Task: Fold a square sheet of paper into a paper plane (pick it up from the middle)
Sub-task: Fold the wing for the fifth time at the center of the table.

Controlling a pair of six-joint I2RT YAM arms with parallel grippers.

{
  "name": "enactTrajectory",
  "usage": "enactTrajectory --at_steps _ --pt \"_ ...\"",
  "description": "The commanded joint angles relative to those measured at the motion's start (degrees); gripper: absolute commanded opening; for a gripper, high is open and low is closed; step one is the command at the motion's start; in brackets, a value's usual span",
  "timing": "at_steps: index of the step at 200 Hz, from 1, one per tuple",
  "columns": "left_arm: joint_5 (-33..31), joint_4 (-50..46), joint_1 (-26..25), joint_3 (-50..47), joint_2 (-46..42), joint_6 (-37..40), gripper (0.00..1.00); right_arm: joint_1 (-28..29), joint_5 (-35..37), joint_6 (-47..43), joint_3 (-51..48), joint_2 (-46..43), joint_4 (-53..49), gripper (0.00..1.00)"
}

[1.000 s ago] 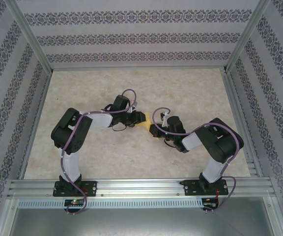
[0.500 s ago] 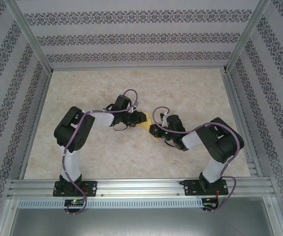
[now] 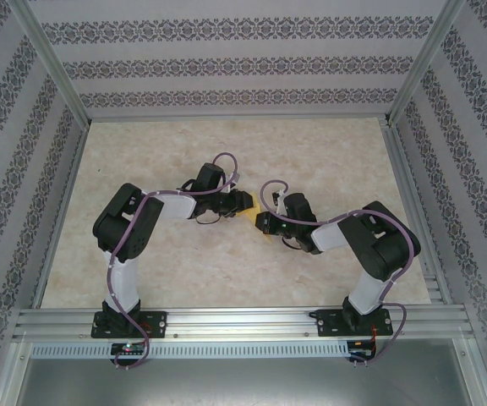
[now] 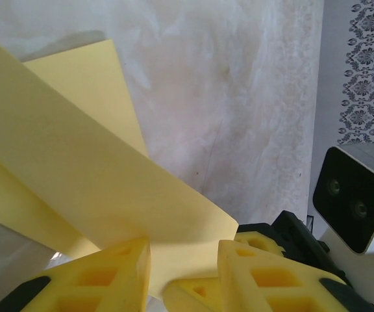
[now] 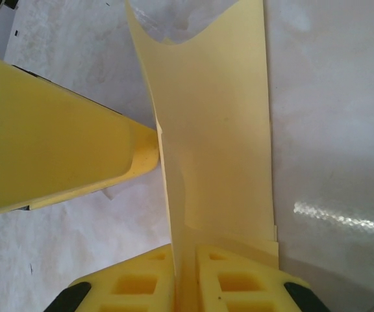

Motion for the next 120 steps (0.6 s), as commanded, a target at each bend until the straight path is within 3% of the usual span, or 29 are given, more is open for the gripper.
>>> enactTrajectory --at_steps 1,120 --pt "1.4 4.2 -0.9 -0.5 -1.5 -1.0 0.33 -0.7 -1.0 -1.9 1.6 -0.7 -1.4 0.15" --pt "-4.7 -3.7 -0.9 2.4 1.0 -3.9 0.3 -0.5 1.6 -7.9 5.3 -3.3 -10.0 0.23"
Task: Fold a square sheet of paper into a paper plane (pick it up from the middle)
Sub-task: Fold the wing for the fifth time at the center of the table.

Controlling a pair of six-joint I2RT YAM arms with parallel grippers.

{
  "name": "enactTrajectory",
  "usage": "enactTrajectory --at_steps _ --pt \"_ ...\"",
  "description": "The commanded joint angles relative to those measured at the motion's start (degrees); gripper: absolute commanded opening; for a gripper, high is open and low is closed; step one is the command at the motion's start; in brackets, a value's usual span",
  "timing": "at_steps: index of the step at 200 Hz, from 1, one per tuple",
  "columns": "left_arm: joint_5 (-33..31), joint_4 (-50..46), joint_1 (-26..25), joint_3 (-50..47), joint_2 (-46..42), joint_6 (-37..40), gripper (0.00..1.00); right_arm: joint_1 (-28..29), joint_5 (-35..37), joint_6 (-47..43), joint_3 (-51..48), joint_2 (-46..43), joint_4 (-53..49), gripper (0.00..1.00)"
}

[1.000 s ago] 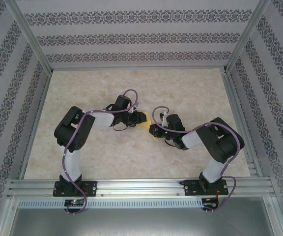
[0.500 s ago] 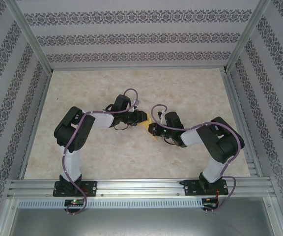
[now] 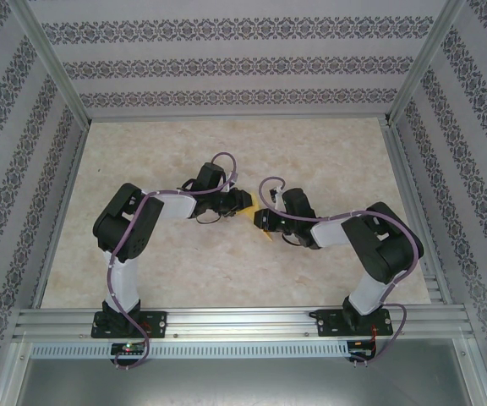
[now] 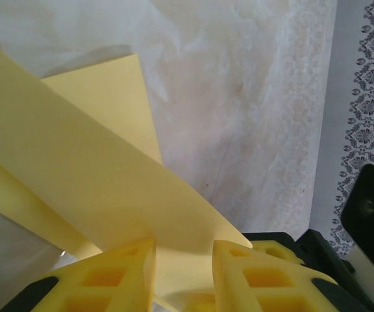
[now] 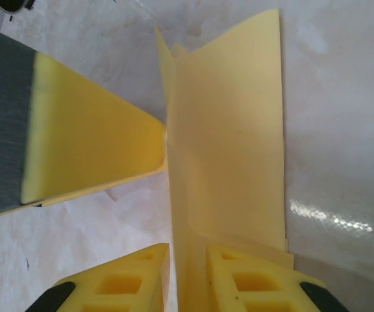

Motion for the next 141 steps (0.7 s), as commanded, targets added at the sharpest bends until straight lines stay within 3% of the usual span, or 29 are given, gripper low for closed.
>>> enactTrajectory --at_steps 1,141 --pt "-1.9 -2.3 -0.9 1.8 0.9 -1.2 0.3 0.0 1.8 -3.6 1.9 -1.7 -3.1 0.23" --pt "-4.1 -4.4 -0.9 2.9 1.6 -2.6 0.29 3.5 7.0 -8.3 5.4 2.5 -6.6 0.28"
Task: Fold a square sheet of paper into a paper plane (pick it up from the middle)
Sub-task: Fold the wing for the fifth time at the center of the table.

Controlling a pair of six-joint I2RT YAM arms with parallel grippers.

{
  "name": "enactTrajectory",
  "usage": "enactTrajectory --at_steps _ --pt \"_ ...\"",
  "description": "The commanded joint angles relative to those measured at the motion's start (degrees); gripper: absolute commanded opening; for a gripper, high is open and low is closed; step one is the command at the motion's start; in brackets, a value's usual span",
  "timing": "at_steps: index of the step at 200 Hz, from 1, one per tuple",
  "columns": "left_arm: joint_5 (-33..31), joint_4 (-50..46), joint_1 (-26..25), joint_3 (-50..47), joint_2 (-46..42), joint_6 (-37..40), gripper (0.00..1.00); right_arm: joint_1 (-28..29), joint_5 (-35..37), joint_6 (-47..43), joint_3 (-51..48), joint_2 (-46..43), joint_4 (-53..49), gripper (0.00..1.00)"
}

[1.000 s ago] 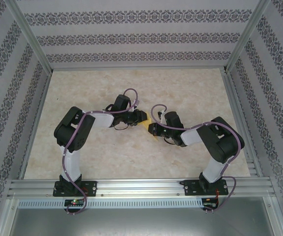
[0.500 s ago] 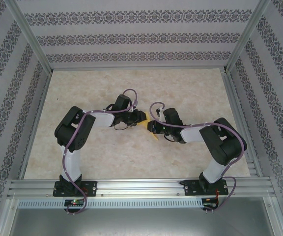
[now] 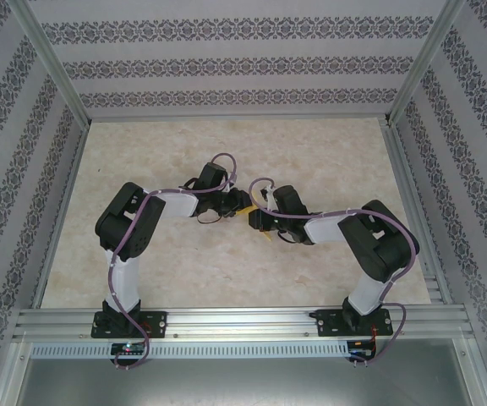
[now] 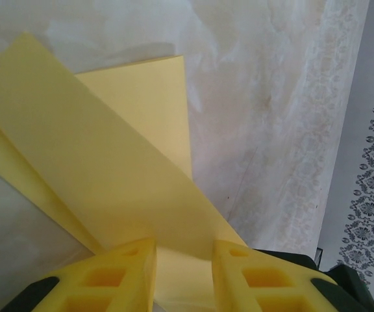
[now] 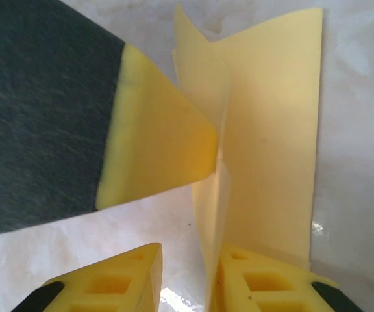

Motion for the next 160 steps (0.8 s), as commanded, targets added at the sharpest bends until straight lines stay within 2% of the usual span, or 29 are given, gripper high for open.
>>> enactTrajectory --at_steps 1,42,76,124,160 --pt "-1.5 -1.2 -0.6 1.3 0.7 -0.8 0.29 0.8 3.2 -2.0 1.0 0.9 -0.4 0.28" --pt "-1.3 -1.5 -0.6 1.5 0.7 -0.9 0.29 1.2 4.1 -2.8 1.7 1.8 -1.0 0.26" --pt "-1.3 -2.1 -0.5 1.8 0.5 -0.8 0.29 0.7 2.9 -2.0 1.8 2.9 0.3 0.15" --pt "-1.1 -2.9 0.1 1.4 -2.6 0.5 0.3 -1.6 -4.9 4.1 -0.5 0.9 5.8 0.01" --pt "-0.6 0.7 1.4 -2.4 -7.5 2.5 0.34 -2.9 -13.1 11.9 -1.4 2.6 12.7 0.0"
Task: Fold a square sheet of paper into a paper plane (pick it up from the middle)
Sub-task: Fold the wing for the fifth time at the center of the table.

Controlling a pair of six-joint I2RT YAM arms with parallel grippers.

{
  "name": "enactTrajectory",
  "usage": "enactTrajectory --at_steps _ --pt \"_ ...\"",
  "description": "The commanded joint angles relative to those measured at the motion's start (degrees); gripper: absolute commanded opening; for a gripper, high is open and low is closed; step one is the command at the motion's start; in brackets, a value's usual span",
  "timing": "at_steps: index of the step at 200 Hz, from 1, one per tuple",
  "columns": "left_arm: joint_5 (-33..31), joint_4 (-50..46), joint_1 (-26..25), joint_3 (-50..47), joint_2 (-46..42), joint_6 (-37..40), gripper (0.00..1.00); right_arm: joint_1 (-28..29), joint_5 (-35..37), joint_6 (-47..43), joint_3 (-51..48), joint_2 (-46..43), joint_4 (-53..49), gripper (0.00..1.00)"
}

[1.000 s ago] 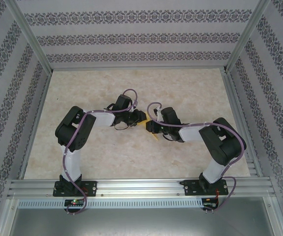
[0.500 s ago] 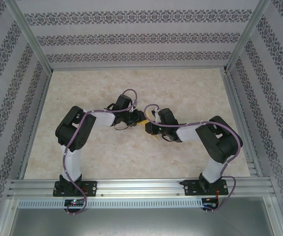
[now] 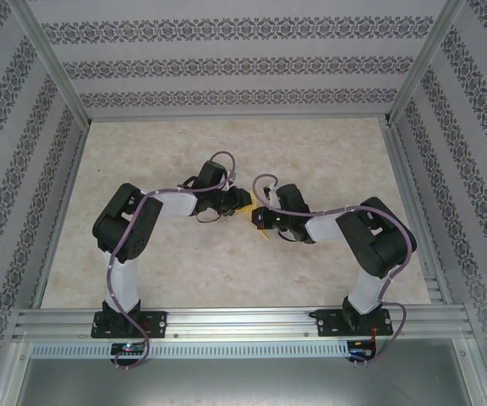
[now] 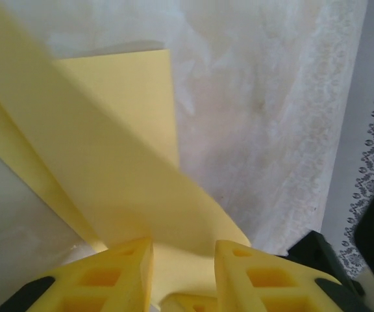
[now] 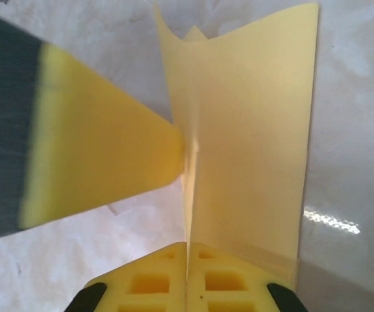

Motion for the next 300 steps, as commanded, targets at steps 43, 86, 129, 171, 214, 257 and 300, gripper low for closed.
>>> enactTrajectory --at_steps 43,86,129,171,214,257,300 --pt "1.8 6.9 1.9 -7.1 -7.3 3.4 0.36 -0.8 -9.4 12.0 -1.3 3.9 12.4 0.0" --pt "1.5 8.1 2.2 -9.0 -7.7 5.4 0.37 -1.3 -9.9 14.7 -1.1 5.8 12.5 0.0" --pt "0.6 8.6 2.6 -9.4 -7.5 6.7 0.37 -2.1 -10.0 16.0 -1.3 7.2 11.7 0.0" --pt "1.5 9.1 2.6 -8.7 -5.8 6.6 0.35 -2.5 -10.0 16.2 -0.5 8.2 8.3 0.0" --pt "3.3 8.6 2.6 -7.2 -3.6 7.2 0.32 -2.8 -10.5 16.8 0.8 9.7 5.3 0.0" --pt "3.8 8.4 2.5 -5.8 -1.3 7.4 0.29 -3.0 -10.2 16.7 1.5 10.1 2.8 0.0" --pt "3.1 9.7 2.5 -4.8 1.4 5.5 0.19 -3.2 -9.8 16.3 2.0 10.1 1.0 0.0"
